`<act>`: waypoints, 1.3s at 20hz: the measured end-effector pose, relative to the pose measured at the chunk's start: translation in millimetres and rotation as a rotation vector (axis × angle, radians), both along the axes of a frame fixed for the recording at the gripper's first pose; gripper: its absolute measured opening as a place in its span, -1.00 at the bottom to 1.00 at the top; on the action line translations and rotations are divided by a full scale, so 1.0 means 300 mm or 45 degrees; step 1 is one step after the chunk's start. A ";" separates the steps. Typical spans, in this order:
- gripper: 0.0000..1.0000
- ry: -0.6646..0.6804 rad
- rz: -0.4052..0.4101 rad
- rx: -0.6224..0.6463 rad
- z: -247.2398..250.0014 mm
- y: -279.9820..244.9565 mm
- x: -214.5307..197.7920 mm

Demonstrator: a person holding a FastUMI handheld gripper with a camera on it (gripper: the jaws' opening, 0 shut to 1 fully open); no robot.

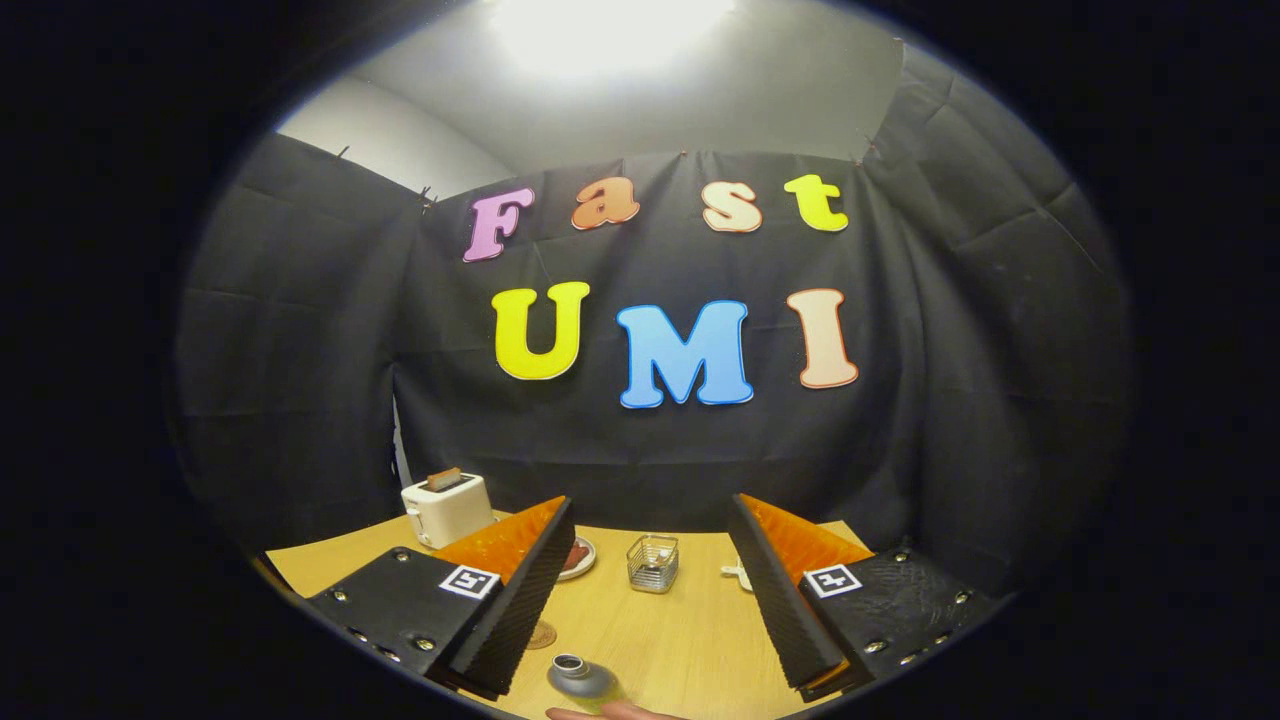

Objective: Take the bottle from table, then pour the juice into the cup, finally place the bottle on the coaster

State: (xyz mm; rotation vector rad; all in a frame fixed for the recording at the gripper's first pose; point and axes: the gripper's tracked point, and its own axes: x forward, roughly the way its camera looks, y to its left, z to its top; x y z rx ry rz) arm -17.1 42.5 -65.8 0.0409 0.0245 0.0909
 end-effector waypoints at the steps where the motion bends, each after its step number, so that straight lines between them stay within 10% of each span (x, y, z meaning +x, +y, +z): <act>1: 0.90 -0.004 0.000 0.011 -0.036 0.013 -0.006; 26: 0.91 0.111 -0.048 0.076 -0.712 0.190 0.048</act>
